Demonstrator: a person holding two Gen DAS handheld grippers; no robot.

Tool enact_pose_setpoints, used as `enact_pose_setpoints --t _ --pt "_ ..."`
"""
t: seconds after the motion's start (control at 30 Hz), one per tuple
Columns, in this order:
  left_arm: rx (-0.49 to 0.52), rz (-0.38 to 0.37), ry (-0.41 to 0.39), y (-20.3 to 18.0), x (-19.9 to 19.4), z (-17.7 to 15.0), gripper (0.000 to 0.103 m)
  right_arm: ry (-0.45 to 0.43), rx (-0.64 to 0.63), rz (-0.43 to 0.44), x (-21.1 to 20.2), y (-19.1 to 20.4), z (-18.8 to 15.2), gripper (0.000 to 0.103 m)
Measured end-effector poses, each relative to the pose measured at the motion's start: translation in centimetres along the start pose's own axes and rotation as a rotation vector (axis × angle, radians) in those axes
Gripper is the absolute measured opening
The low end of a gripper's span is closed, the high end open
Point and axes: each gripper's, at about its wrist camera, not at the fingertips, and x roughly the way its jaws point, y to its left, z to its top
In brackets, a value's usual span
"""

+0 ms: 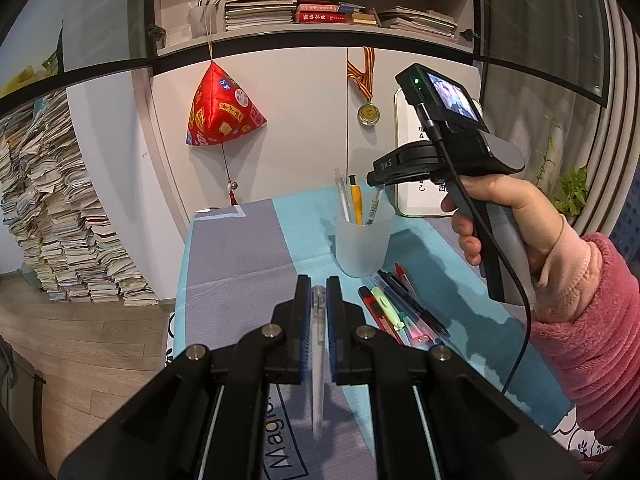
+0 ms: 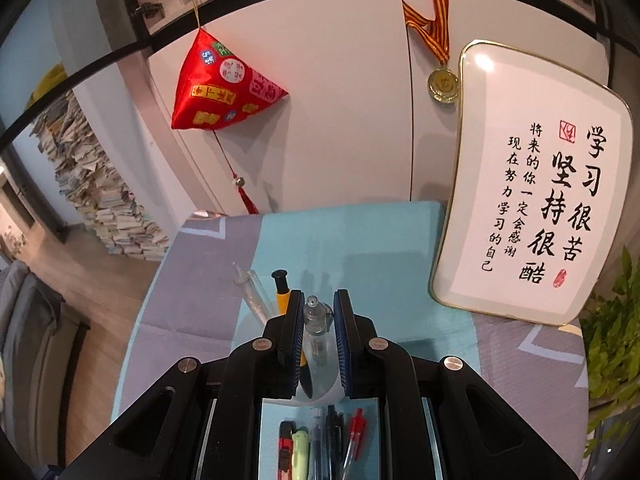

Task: Organize stationery
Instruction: 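Lower the clear gel pen into the frosted cup and open the right tool, then lower the white pen into the frosted cup and open the left tool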

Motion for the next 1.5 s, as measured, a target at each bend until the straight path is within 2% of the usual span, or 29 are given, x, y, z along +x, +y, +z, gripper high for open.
enact_pose_setpoints --t 0.1,0.27,0.43,0.5,0.67,0.97,1.27,1.5 --pt "0.003 0.000 -0.001 -0.1 0.0 0.0 0.006 0.015 0.002 0.010 0.0 -0.3 -0.2 0.016" --pt "0.009 0.000 -0.002 -0.5 0.1 0.3 0.006 -0.018 0.017 0.027 -1.6 -0.8 -0.6 0.017" --pt "0.018 -0.007 -0.012 -0.9 0.1 1.0 0.006 -0.100 0.063 0.047 -4.9 -2.0 -1.6 0.041" --pt "0.025 -0.009 -0.022 -1.3 0.0 1.6 0.006 -0.131 0.079 0.063 -6.4 -2.6 -2.3 0.044" --pt "0.049 -0.016 -0.059 -2.2 -0.5 3.4 0.006 -0.137 0.073 0.051 -8.5 -3.8 -4.8 0.044" --pt "0.078 -0.020 -0.130 -4.1 0.5 8.8 0.006 -0.046 0.091 0.010 -8.6 -6.6 -10.0 0.044" --pt "0.062 -0.023 -0.139 -5.2 4.1 12.3 0.006 0.013 0.077 -0.026 -7.7 -7.3 -11.8 0.044" --pt "0.030 -0.026 -0.134 -4.9 6.2 13.0 0.006 0.036 0.066 -0.082 -6.3 -7.2 -11.9 0.044"
